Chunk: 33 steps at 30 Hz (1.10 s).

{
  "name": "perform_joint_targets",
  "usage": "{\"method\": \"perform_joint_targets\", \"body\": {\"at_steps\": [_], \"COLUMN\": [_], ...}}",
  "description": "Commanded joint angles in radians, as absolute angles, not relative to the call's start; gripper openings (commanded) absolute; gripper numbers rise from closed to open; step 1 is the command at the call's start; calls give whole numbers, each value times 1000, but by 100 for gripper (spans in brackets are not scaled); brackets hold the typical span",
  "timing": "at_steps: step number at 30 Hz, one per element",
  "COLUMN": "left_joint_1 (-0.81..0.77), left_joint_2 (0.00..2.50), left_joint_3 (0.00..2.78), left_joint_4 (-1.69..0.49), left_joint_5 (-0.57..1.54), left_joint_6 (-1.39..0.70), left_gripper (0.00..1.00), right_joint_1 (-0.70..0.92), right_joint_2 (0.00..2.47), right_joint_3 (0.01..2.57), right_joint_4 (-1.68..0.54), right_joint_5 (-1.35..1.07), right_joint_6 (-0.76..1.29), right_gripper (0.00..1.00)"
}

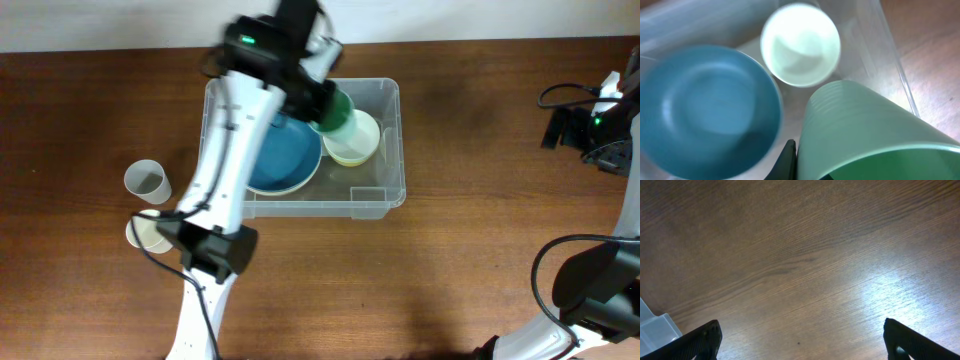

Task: Pack container
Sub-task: 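Carry the mint green cup into the bin's front right and release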

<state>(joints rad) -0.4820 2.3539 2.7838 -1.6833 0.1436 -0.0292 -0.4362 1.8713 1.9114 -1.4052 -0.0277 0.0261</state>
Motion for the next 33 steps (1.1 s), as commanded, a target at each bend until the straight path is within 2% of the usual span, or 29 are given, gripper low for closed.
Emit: {"method": "perform_joint_targets", "body": {"at_steps": [1, 14, 31, 33], "left_joint_1": [-515, -546, -547, -547], "left_joint_2": [2330, 2332, 2341, 2342], "left_joint_3": [2709, 2361, 2223, 2222], "left_joint_4": [-1665, -1471, -1362, -1361], "left_joint_5": [70, 75, 78, 77], "left_joint_6": [-106, -120, -120, -120], "left_gripper": [1, 1, 1, 4], "right_joint_1": [-439, -439, -439, -439], "right_joint_2": [1875, 1875, 1875, 1875], "right_joint_3": [1907, 1907, 1907, 1907], "right_joint_4": [-1404, -1404, -1404, -1404], "right_joint_5": [-30, -30, -30, -30], "right_joint_6": [34, 34, 34, 34], "right_gripper": [99, 99, 99, 99]}}
